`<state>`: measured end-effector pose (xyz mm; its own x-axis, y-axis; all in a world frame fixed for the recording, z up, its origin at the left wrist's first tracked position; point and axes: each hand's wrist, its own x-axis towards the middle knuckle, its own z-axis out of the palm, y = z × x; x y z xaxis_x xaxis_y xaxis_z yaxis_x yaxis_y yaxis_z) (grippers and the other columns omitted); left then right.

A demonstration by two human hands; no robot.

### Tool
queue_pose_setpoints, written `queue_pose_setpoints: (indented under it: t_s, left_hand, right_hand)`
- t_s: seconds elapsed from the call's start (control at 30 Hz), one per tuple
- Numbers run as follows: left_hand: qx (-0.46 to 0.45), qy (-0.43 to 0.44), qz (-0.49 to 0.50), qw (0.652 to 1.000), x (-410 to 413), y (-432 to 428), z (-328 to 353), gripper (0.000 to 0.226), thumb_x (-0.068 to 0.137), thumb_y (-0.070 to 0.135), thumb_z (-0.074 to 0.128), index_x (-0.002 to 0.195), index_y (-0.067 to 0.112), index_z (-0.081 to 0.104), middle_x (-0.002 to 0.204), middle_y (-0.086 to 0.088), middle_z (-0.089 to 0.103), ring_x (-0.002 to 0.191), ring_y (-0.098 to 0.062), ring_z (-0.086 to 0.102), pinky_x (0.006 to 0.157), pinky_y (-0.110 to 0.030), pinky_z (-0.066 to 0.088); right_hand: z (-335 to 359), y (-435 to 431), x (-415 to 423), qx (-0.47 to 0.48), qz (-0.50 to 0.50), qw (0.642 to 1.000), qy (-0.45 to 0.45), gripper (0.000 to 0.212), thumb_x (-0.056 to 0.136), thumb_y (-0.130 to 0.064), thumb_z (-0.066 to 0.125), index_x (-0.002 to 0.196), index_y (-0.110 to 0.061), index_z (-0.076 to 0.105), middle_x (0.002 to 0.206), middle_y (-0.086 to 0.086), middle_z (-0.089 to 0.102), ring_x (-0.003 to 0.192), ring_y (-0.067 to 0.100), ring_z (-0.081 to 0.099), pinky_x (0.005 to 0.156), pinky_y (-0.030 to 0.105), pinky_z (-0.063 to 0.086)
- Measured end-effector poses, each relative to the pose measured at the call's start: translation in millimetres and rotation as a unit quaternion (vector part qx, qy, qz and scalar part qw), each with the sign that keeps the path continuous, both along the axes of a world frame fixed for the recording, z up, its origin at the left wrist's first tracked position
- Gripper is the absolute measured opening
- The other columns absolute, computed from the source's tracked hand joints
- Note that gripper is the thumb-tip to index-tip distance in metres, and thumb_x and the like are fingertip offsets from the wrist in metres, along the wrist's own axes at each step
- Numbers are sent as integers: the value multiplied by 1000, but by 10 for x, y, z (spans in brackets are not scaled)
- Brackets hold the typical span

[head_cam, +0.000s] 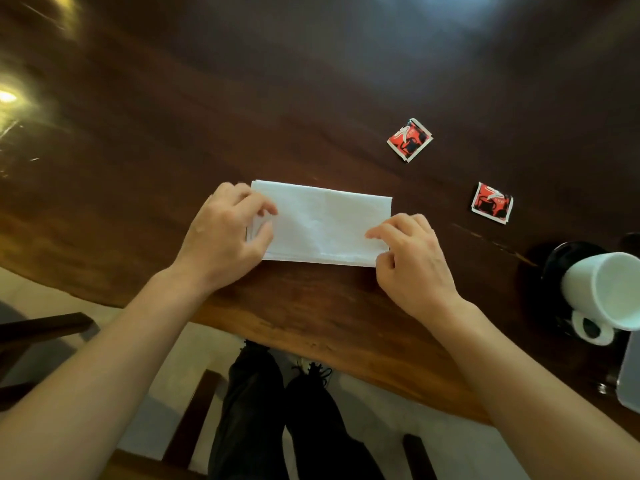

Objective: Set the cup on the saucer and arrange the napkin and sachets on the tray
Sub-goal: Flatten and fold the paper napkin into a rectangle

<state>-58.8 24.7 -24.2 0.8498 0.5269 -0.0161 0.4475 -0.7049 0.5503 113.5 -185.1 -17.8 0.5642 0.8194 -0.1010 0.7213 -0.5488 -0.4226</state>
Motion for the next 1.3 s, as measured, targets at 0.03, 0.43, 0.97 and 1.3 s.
queue_pose_setpoints:
  t_s: [0.03,0.43,0.97,1.3]
  left_hand:
    - [14,-20,6,1000,89,6,13,21,92,21,60,110,14,69,108,-5,61,102,-21,54,85,-33,52]
    - [129,130,-21,983,396,-269,-446,60,105,40,25,156,9,29,163,-17,26,154,-36,12,125,-50,12]
    - [129,170,-16,977,186,-116,-545,71,103,49,23,161,11,4,169,-6,-1,156,-27,-4,126,-43,2]
    - [68,192,-41,978,170,7,-454,70,103,48,17,159,17,-9,167,2,-22,152,-13,-24,123,-35,-14]
  right_hand:
    - [25,77,0,30,-15,999,-6,36,80,8,59,108,-10,72,106,6,66,104,25,53,86,43,53]
    - [-467,777,-284,-35,21,999,-15,58,104,-40,19,157,-15,21,166,5,16,154,26,0,124,46,2]
    - [-488,317,107,-176,40,981,-74,74,91,-66,-9,153,-26,-20,167,0,-16,151,24,-21,123,50,-11]
    - [-477,316,175,-199,55,977,-46,73,97,-66,5,154,-29,-21,163,-5,-27,147,20,-33,120,49,-17]
